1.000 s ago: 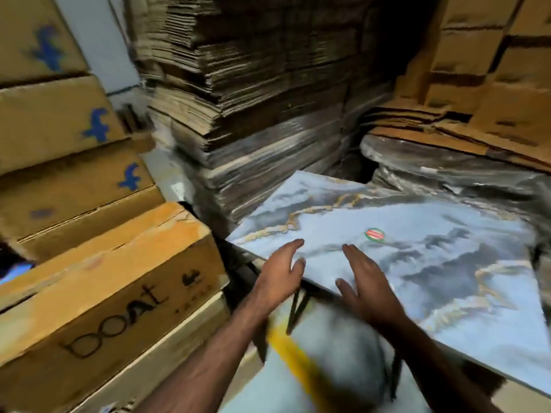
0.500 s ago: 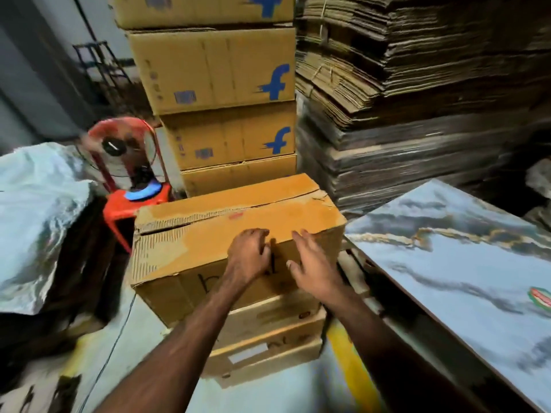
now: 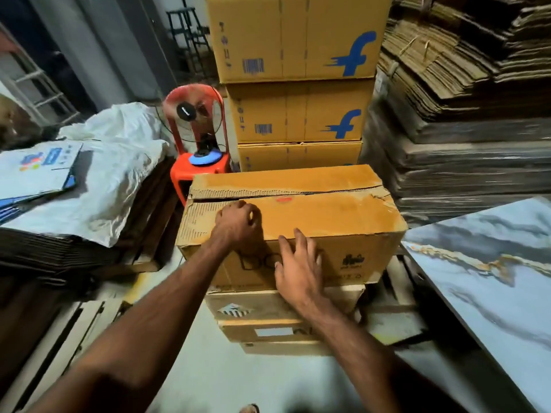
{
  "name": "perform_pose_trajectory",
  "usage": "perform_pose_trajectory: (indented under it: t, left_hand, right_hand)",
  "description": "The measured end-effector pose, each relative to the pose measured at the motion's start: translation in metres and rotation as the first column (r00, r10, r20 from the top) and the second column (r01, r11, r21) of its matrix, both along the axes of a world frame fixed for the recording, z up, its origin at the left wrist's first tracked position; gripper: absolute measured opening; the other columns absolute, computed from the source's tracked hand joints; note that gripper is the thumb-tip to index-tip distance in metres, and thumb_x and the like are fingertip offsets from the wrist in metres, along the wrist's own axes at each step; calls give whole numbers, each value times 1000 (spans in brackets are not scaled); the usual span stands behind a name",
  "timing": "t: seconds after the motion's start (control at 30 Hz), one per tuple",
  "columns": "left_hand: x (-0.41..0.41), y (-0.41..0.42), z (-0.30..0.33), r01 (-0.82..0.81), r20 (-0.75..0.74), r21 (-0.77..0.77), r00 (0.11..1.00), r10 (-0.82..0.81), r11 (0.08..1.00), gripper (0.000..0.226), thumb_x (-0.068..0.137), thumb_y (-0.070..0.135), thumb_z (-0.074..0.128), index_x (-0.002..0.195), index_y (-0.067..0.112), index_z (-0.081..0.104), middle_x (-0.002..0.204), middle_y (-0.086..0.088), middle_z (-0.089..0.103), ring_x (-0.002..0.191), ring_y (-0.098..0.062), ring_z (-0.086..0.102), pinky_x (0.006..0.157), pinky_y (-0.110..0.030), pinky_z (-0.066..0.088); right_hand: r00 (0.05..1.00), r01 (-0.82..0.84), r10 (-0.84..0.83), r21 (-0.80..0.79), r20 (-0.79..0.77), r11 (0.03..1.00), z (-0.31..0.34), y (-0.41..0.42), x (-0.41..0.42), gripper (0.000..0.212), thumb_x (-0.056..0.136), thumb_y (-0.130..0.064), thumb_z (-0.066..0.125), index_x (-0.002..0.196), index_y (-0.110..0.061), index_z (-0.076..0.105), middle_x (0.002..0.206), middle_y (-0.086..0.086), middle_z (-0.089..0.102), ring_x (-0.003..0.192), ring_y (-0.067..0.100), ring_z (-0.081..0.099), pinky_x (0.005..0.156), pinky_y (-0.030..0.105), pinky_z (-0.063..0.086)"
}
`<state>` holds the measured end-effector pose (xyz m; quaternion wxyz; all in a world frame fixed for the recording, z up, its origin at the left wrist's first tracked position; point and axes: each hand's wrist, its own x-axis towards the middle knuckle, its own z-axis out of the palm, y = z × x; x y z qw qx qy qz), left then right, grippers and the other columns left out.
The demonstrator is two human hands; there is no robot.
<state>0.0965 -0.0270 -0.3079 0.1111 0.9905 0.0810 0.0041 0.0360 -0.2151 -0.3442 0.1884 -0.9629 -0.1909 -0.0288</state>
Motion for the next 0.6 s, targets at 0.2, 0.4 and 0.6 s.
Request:
perform_pose_trajectory:
  t: [0.2, 0.4, 0.6]
  left_hand:
    - [18, 93, 10, -196, 113, -89, 972, 206, 976, 46, 98, 41, 48, 135, 14, 51, 135, -17, 48, 119, -33, 52, 101, -48, 46]
    - [53, 183, -14, -171, -32, -769, 972, 231, 615, 67, 88, 62, 51, 136, 15, 49, 132, -9, 60, 122, -25, 57, 109, -48, 42]
    - [73, 197, -20, -207, -183, -974, 960, 213, 96, 53, 103, 56, 27, 110, 20, 64, 132, -6, 62, 123, -20, 56, 111, -39, 35]
  right_hand:
    - [997, -68, 66, -89, -30, 994, -2, 80, -14, 79, 94, -37, 57, 156, -28, 10, 164, 11, -9, 150, 33, -3, 113, 58, 25]
    - [998, 43, -45, -32, -50, 999, -14, 156, -32, 90, 90, -50, 58, 157, -26, 4, 162, 14, -22, 149, 33, -19, 114, 63, 15]
    - [973, 215, -219, 60, 66, 975, -40, 186, -46, 95, 84, -50, 64, 157, -17, 13, 163, 22, -9, 150, 39, -8, 107, 59, 35]
